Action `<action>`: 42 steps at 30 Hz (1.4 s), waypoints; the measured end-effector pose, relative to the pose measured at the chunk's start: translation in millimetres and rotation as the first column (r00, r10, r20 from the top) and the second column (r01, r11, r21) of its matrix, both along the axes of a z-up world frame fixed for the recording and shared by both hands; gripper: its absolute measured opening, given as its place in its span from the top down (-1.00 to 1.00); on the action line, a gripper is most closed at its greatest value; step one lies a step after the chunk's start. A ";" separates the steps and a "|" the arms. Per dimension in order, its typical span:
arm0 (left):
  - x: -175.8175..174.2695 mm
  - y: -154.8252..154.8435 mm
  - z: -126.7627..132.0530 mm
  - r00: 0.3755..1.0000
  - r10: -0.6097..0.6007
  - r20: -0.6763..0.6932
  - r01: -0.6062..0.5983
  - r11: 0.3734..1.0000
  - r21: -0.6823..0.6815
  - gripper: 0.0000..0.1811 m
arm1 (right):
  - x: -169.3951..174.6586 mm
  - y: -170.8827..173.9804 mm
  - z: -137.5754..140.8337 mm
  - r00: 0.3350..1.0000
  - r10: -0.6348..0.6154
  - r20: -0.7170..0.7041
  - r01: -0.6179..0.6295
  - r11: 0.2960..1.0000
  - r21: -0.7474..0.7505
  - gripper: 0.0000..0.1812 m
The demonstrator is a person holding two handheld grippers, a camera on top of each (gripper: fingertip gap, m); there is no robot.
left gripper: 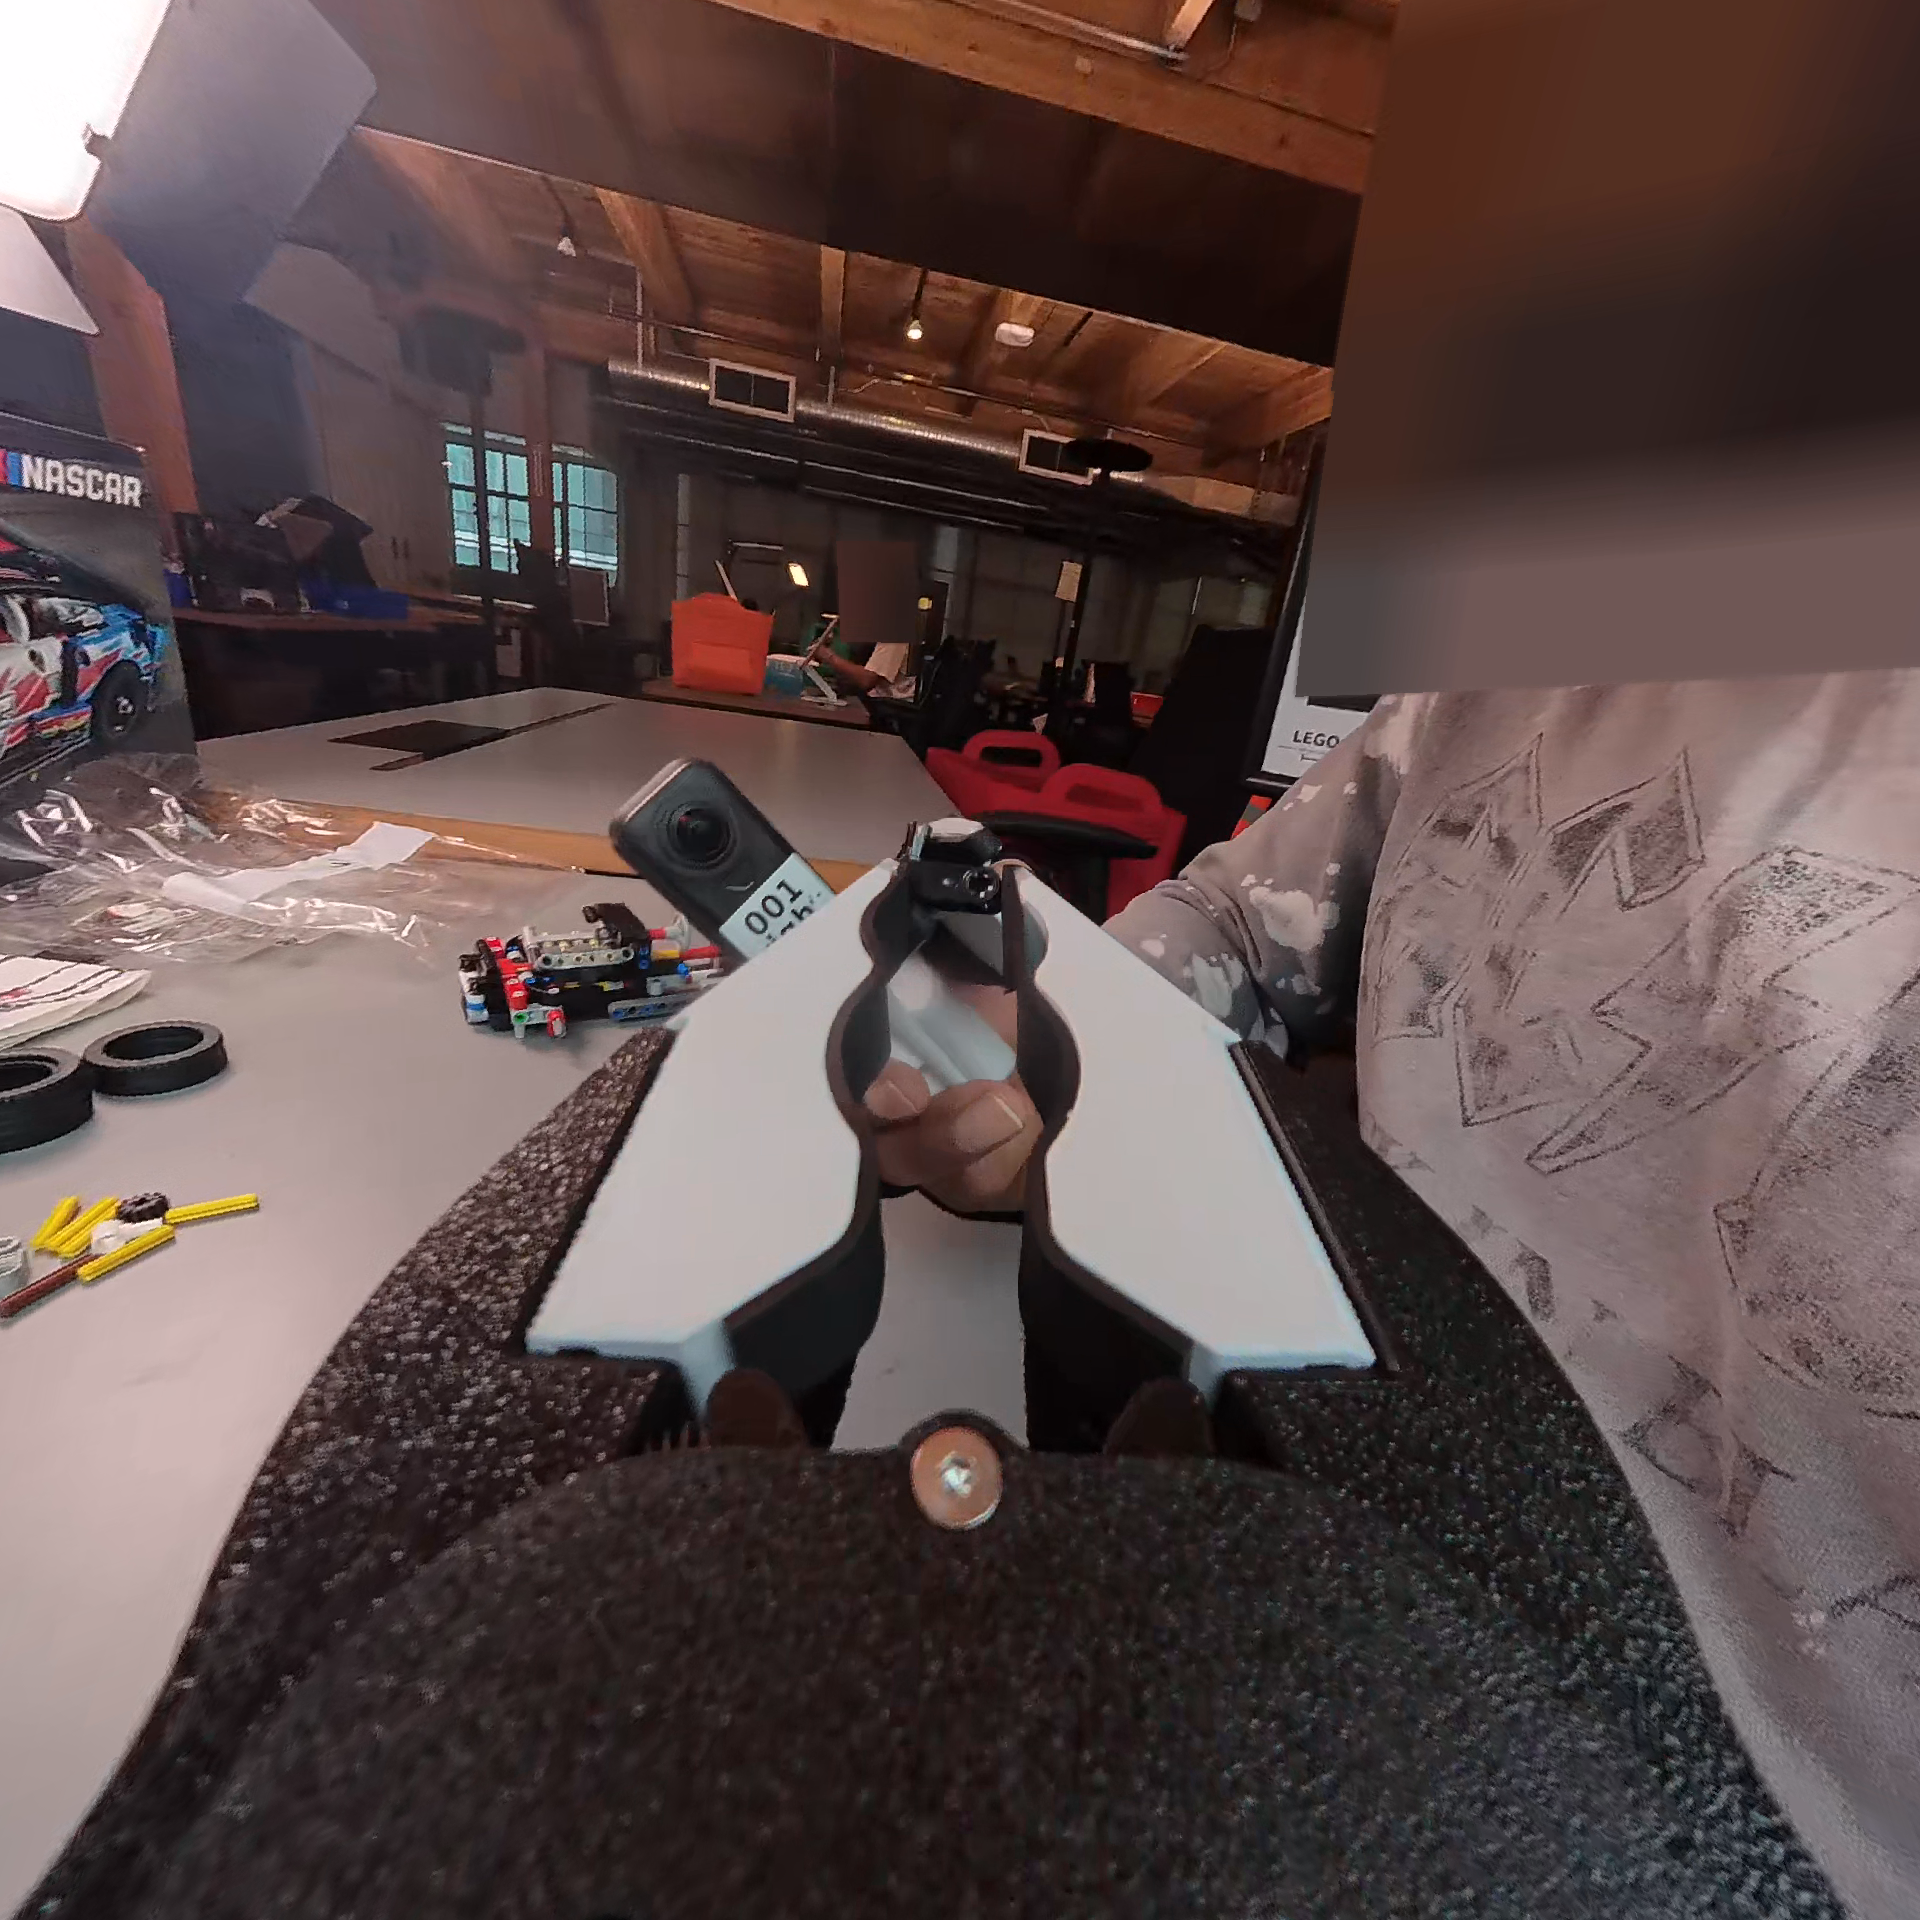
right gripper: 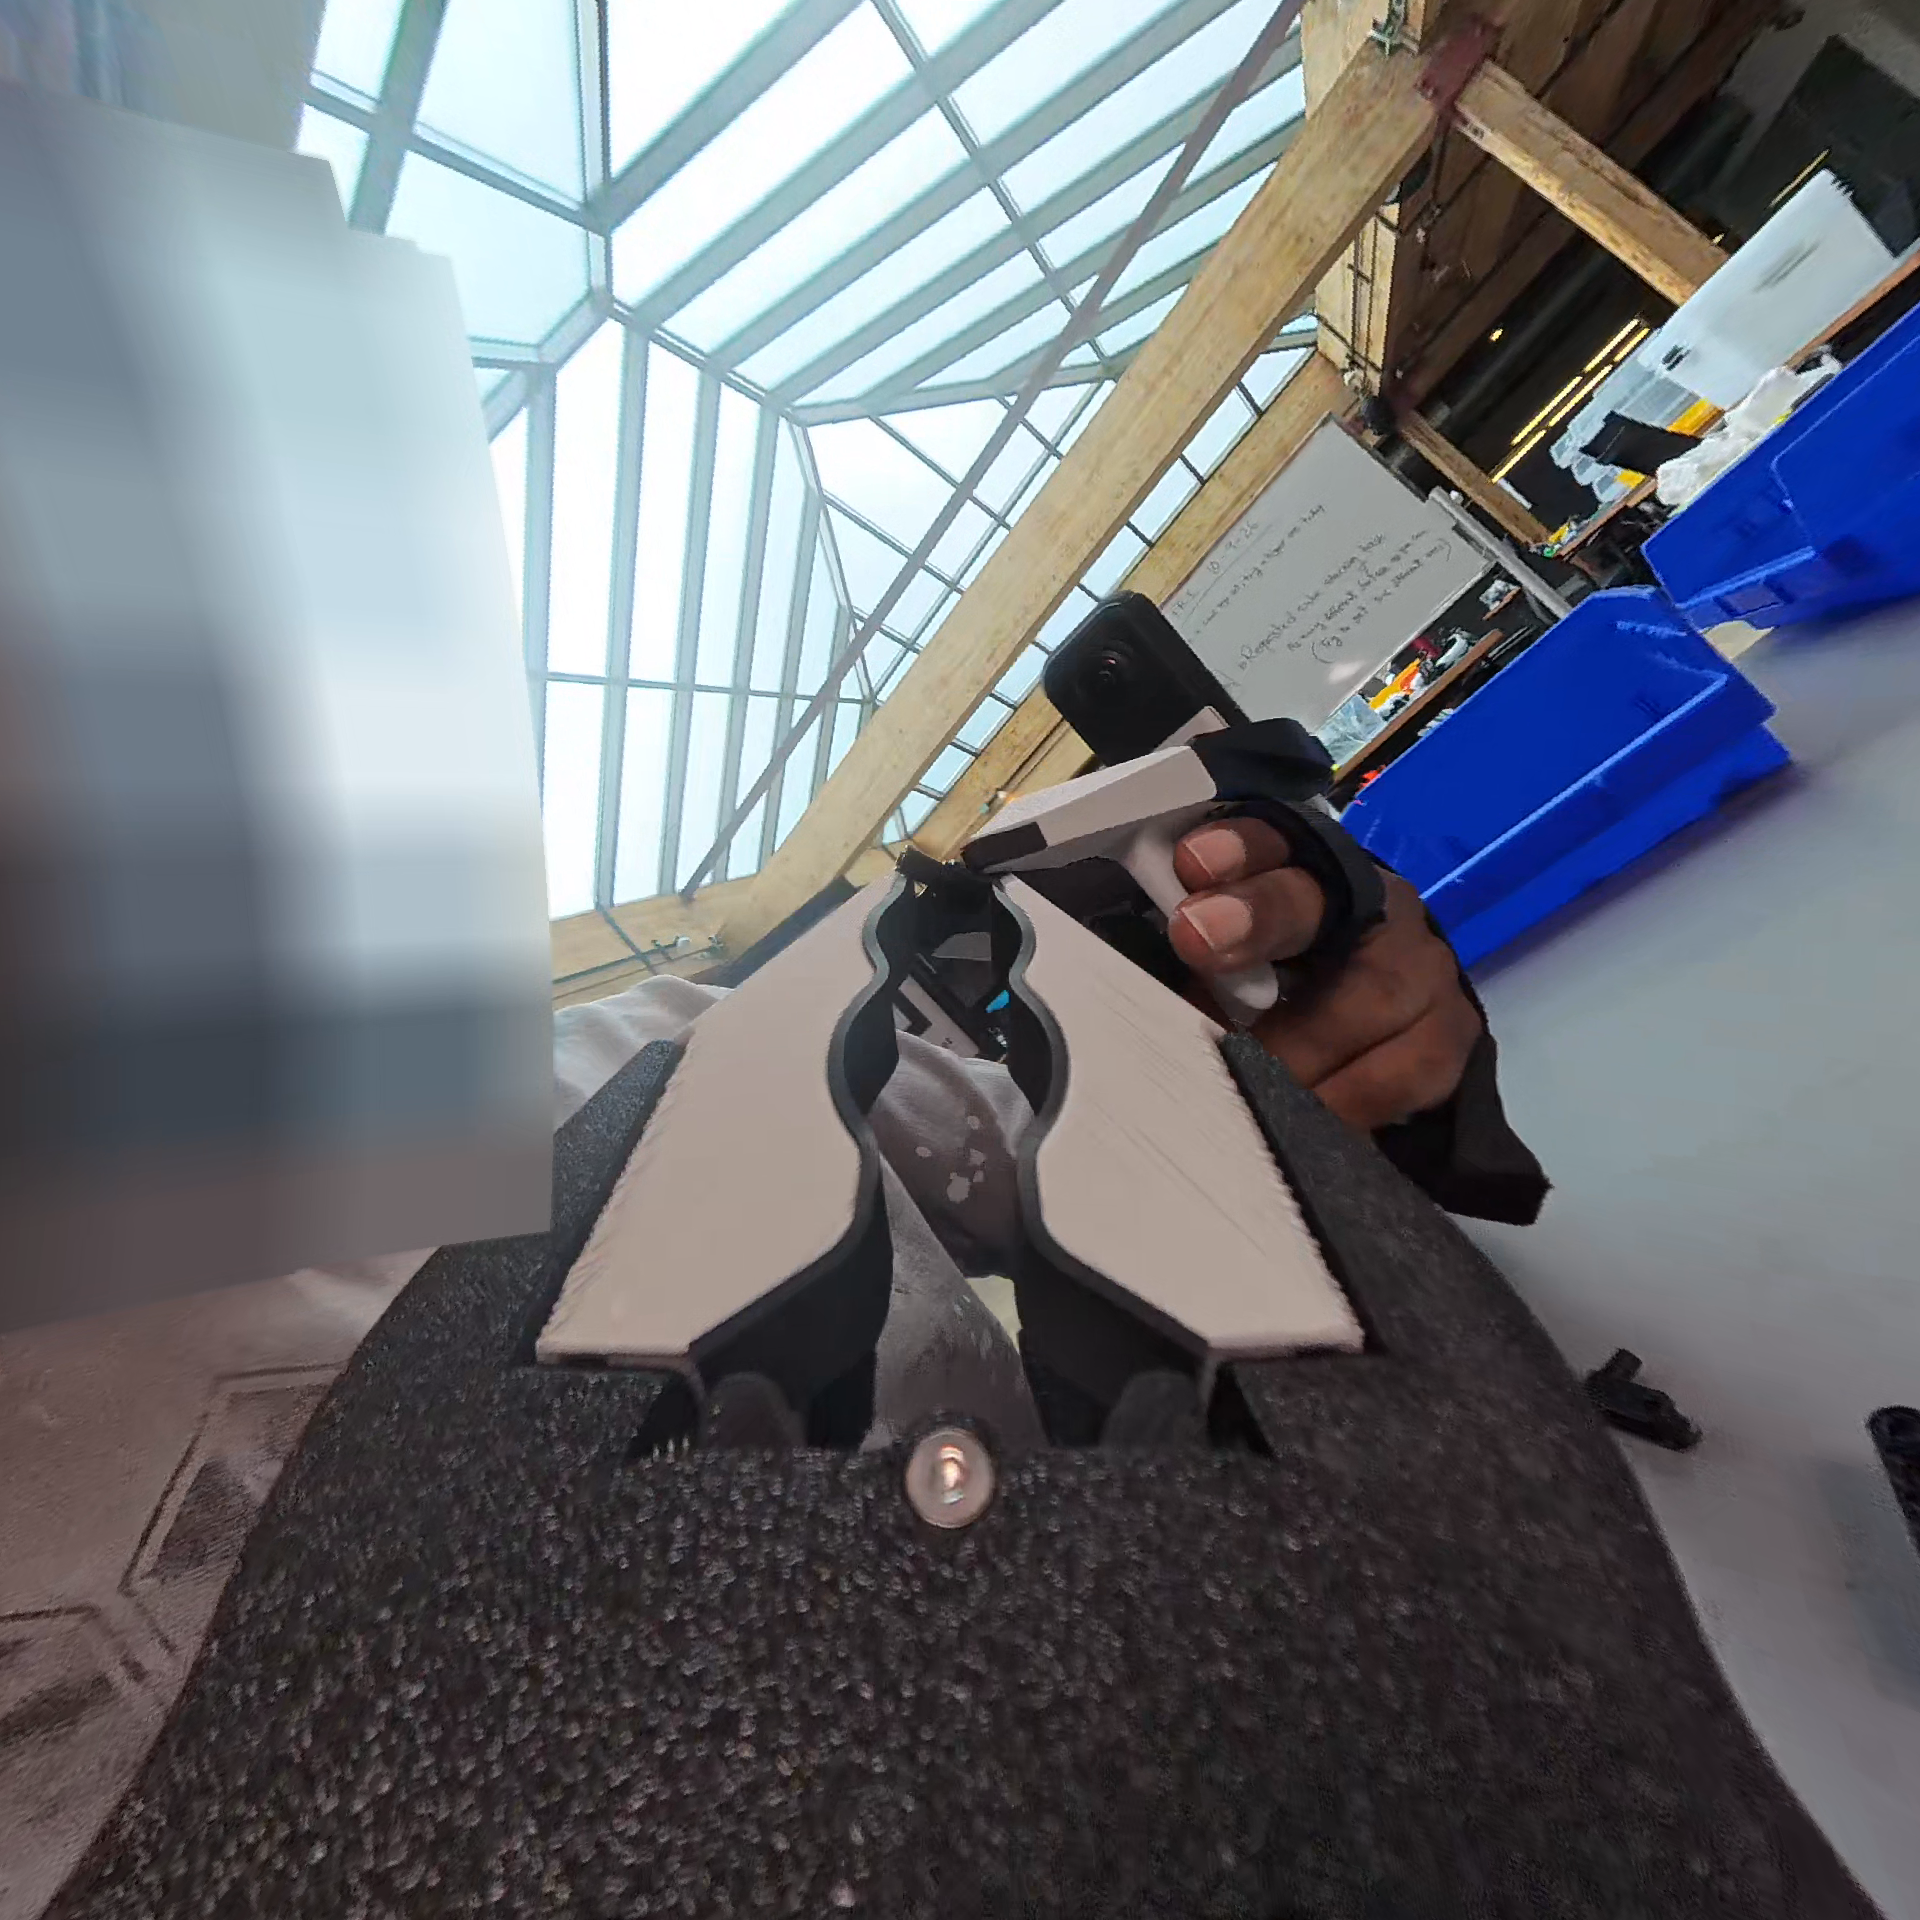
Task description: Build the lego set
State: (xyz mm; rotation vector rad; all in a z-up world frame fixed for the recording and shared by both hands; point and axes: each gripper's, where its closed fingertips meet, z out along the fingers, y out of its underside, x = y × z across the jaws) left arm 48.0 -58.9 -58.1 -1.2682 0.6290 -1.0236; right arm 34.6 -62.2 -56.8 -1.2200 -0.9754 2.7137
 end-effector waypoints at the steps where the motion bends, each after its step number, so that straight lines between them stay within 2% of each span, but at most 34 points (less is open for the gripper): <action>1: -2.8 2.6 -3.9 1.000 0.015 -0.025 -0.015 1.000 -0.011 0.81 | -2.4 2.9 -4.0 0.999 -0.030 0.020 0.029 0.999 0.040 0.86; 3: -11.3 7.4 -9.3 0.997 0.040 -0.070 -0.044 0.998 -0.050 0.75 | -7.6 10.9 -13.5 0.989 -0.144 0.044 0.133 0.973 0.188 0.87; 5: -25.4 17.1 -12.3 0.982 0.131 -0.139 -0.143 0.987 -0.075 0.74 | -14.9 26.0 -27.7 0.946 -0.320 0.054 0.272 0.873 0.405 0.86; 6: -31.5 21.9 -14.4 0.967 0.179 -0.180 -0.198 0.976 -0.091 0.74 | -19.4 37.4 -37.4 0.903 -0.428 0.049 0.339 0.777 0.530 0.87; 8: -39.1 31.9 -24.7 0.921 0.266 -0.285 -0.313 0.940 -0.135 0.75 | -24.6 59.1 -54.5 0.794 -0.607 -0.037 0.415 0.496 0.763 0.86; 10: -40.1 39.6 -34.2 0.878 0.333 -0.342 -0.404 0.901 -0.159 0.75 | -26.3 69.7 -59.9 0.707 -0.687 -0.167 0.430 0.230 0.873 0.86; 13: -31.7 44.4 -43.2 0.888 0.338 -0.311 -0.419 0.874 -0.245 0.77 | -29.1 65.9 -60.6 0.652 -0.696 -0.302 0.424 0.005 0.905 0.87; 17: -25.6 47.2 -52.8 0.913 0.313 -0.263 -0.391 0.856 -0.339 0.79 | -30.1 62.6 -58.9 0.605 -0.627 -0.490 0.401 -0.292 0.868 0.87; 23: -25.7 48.0 -56.5 0.909 0.315 -0.273 -0.401 0.841 -0.364 0.83 | -29.0 64.2 -59.5 0.586 -0.537 -0.607 0.347 -0.511 0.787 0.86; 25: -28.2 47.9 -57.3 0.910 0.315 -0.269 -0.401 0.833 -0.381 0.96 | -28.9 61.5 -59.3 0.592 -0.484 -0.645 0.336 -0.579 0.743 0.87; 27: -29.3 46.6 -60.1 0.919 0.294 -0.263 -0.383 0.825 -0.415 0.96 | -29.4 60.0 -60.9 0.601 -0.441 -0.667 0.314 -0.637 0.704 0.87; 30: -29.9 44.8 -65.2 0.895 0.287 -0.342 -0.409 0.834 -0.371 0.96 | -30.1 58.0 -65.3 0.617 -0.423 -0.664 0.304 -0.650 0.696 0.87; 31: -29.6 43.4 -65.4 0.886 0.281 -0.368 -0.411 0.845 -0.344 0.96 | -30.2 56.6 -65.6 0.625 -0.420 -0.659 0.316 -0.636 0.704 0.87; 32: -30.0 41.7 -65.7 0.880 0.269 -0.391 -0.404 0.856 -0.322 0.97 | -30.3 53.9 -66.4 0.640 -0.424 -0.640 0.339 -0.592 0.731 0.86; 33: -29.9 39.1 -65.6 0.880 0.247 -0.405 -0.385 0.871 -0.306 0.97 | -30.0 50.0 -67.2 0.663 -0.436 -0.608 0.370 -0.515 0.773 0.86; 35: -28.3 30.3 -65.8 0.886 0.180 -0.428 -0.318 0.907 -0.278 0.97 | -26.1 35.5 -68.4 0.748 -0.436 -0.501 0.420 -0.274 0.865 0.82; 37: -25.1 19.7 -66.3 0.889 0.111 -0.444 -0.245 0.934 -0.258 0.97 | -19.1 21.6 -71.8 0.843 -0.394 -0.367 0.388 -0.030 0.921 0.78; 38: -23.5 15.0 -67.6 0.886 0.082 -0.457 -0.218 0.942 -0.254 0.97 | -15.5 16.5 -71.1 0.870 -0.369 -0.326 0.374 0.063 0.925 0.79; 39: -21.2 10.3 -68.7 0.882 0.053 -0.469 -0.191 0.949 -0.252 0.97 | -12.4 13.1 -70.3 0.888 -0.345 -0.304 0.363 0.120 0.924 0.81; 40: -19.8 7.3 -70.1 0.875 0.036 -0.483 -0.177 0.952 -0.250 0.97 | -10.9 12.7 -68.5 0.890 -0.338 -0.306 0.369 0.138 0.919 0.86; 42: -18.0 2.7 -71.5 0.868 0.010 -0.497 -0.154 0.956 -0.250 0.97 | -8.1 7.1 -71.5 0.903 -0.295 -0.313 0.361 0.121 0.925 0.90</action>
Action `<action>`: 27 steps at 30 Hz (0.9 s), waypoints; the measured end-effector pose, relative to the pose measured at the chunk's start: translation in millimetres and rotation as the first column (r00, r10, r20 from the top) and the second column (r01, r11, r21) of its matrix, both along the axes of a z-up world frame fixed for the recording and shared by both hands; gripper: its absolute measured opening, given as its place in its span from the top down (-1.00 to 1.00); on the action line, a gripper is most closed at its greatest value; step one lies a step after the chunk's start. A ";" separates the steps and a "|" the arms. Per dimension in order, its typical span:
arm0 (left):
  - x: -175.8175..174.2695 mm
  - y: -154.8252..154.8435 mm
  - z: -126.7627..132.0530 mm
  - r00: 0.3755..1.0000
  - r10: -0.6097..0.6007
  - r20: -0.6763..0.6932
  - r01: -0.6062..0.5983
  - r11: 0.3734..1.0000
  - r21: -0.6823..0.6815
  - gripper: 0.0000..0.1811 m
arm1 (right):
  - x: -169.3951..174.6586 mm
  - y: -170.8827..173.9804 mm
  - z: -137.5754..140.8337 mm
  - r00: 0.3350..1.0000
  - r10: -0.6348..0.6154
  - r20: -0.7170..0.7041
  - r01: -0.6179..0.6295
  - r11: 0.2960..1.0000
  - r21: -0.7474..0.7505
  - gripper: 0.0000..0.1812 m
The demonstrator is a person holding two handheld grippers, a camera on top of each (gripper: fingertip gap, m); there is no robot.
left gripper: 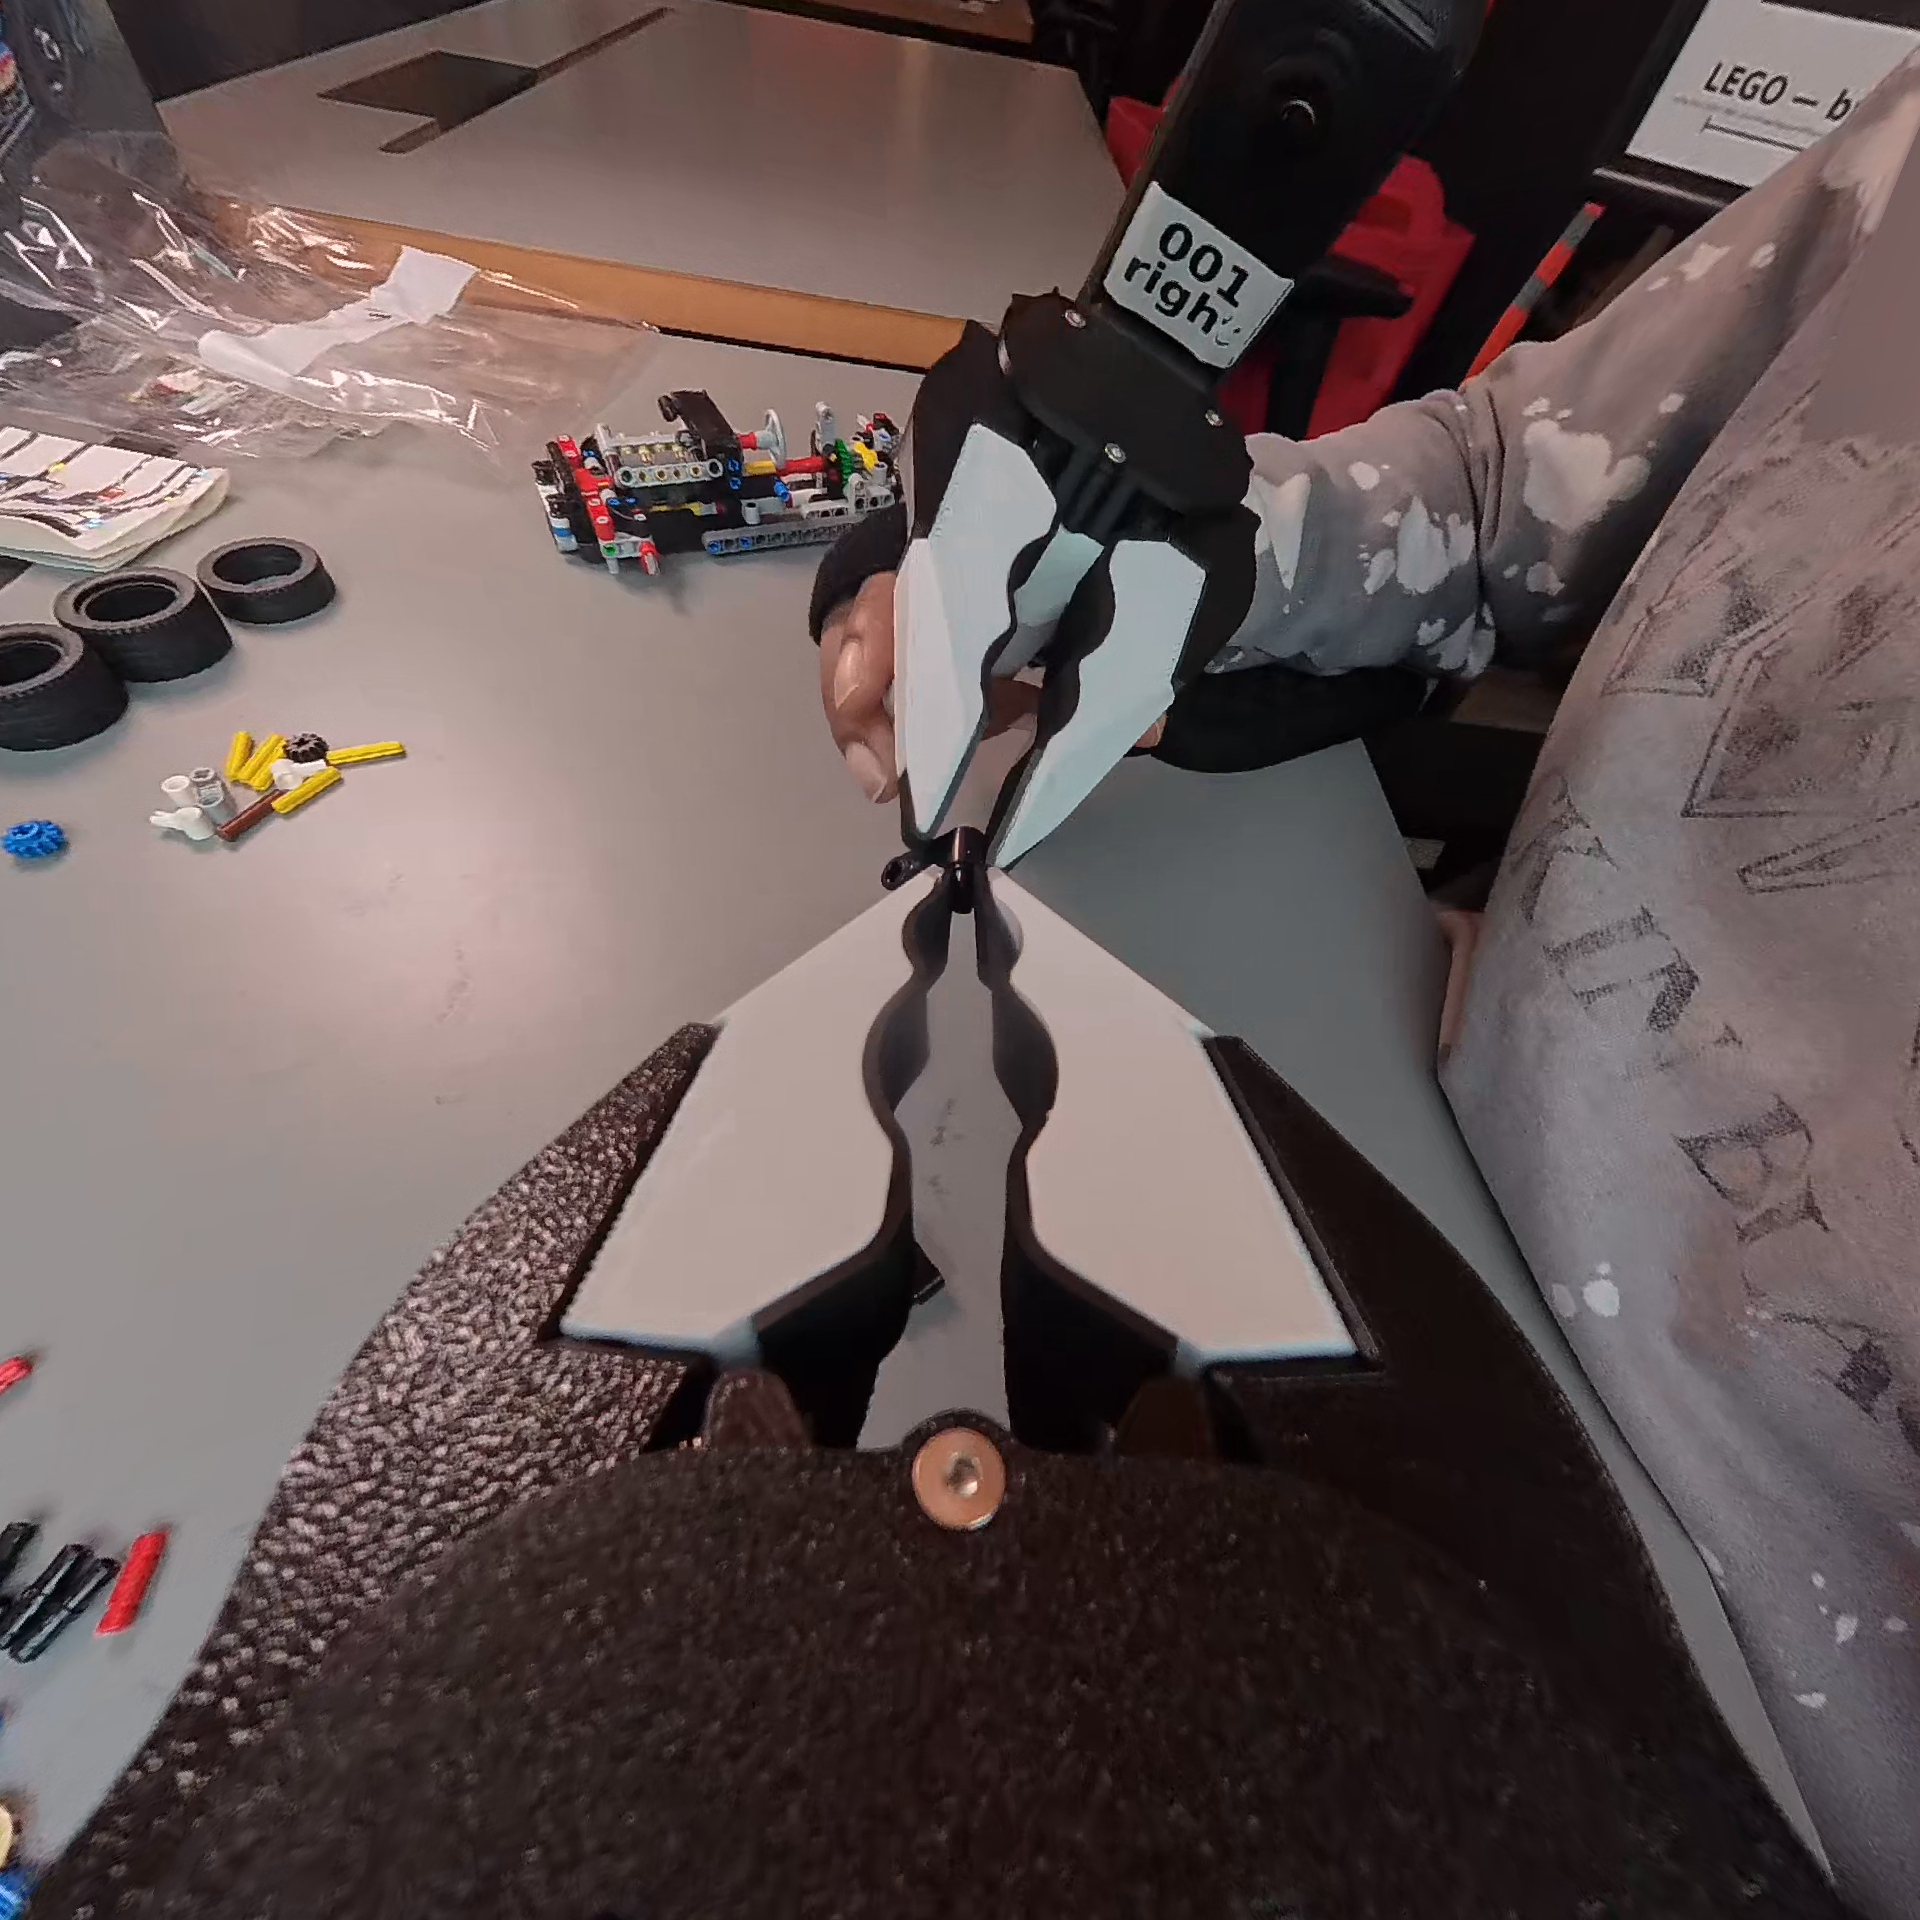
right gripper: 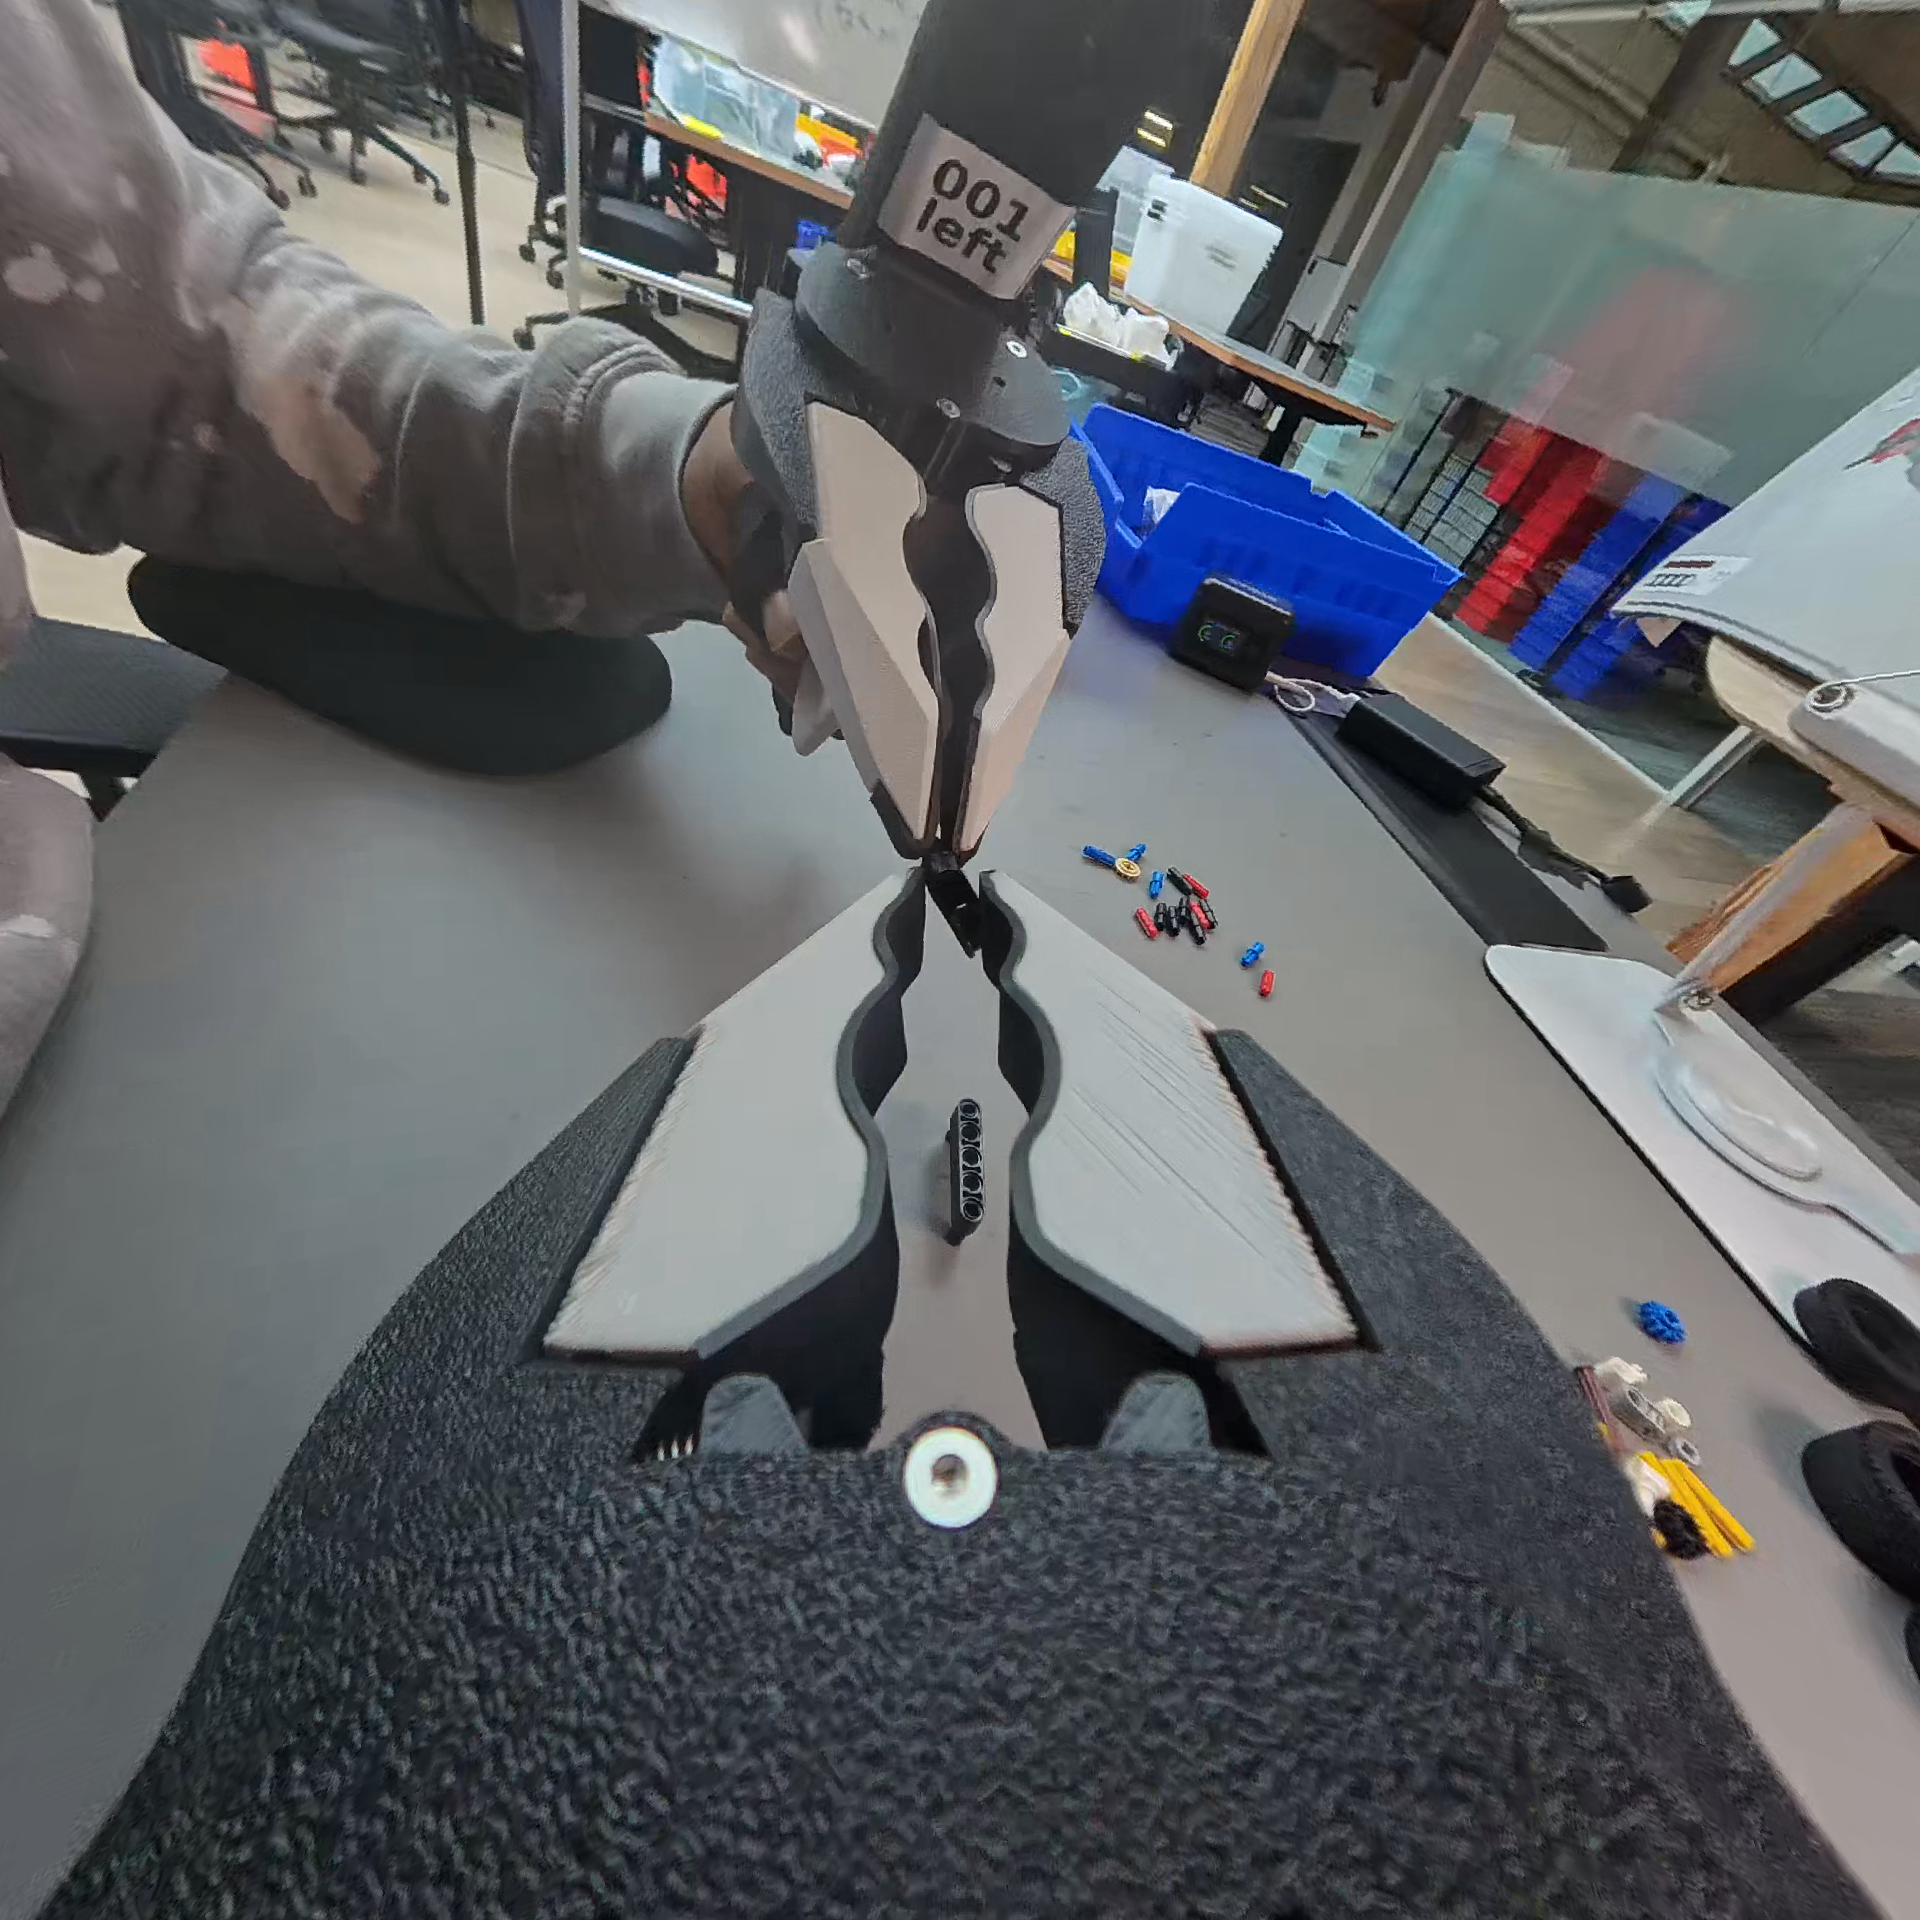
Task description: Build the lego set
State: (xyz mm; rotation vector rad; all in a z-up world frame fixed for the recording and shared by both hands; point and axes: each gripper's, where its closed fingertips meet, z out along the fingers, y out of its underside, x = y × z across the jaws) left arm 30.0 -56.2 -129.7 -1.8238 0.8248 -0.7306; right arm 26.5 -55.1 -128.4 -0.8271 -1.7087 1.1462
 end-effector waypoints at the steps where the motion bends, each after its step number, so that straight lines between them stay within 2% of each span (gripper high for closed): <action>1: 0.3 -1.6 -0.7 1.000 -0.009 0.000 0.009 1.000 -0.002 0.97 | 0.1 -1.7 -1.8 1.000 0.003 -0.004 -0.003 1.000 0.026 0.90; 12: 6.0 -12.8 2.3 0.987 -0.091 0.132 0.100 0.993 -0.066 0.96 | 1.9 -14.1 -3.8 0.999 0.047 -0.027 -0.044 0.995 0.086 0.93; 14: 5.3 -13.1 2.1 0.988 -0.093 0.123 0.100 0.993 -0.057 0.96 | 1.7 -14.6 -3.9 0.999 0.054 -0.003 -0.054 0.998 0.029 0.93; 19: 0.2 -10.1 1.9 0.999 -0.049 -0.021 0.050 0.997 0.059 0.85 | 1.2 -12.7 -2.1 0.990 0.111 0.088 -0.085 0.963 -0.255 0.93; 21: -1.3 -9.8 3.3 0.998 -0.033 -0.047 0.037 0.996 0.075 0.92 | 1.2 -13.4 -3.8 0.986 0.128 0.107 -0.091 0.952 -0.292 0.93; 27: 1.4 -13.7 3.5 0.996 -0.045 -0.075 0.051 0.996 0.078 0.91 | -0.4 -16.2 -1.2 0.984 0.137 0.111 -0.092 0.937 -0.337 0.93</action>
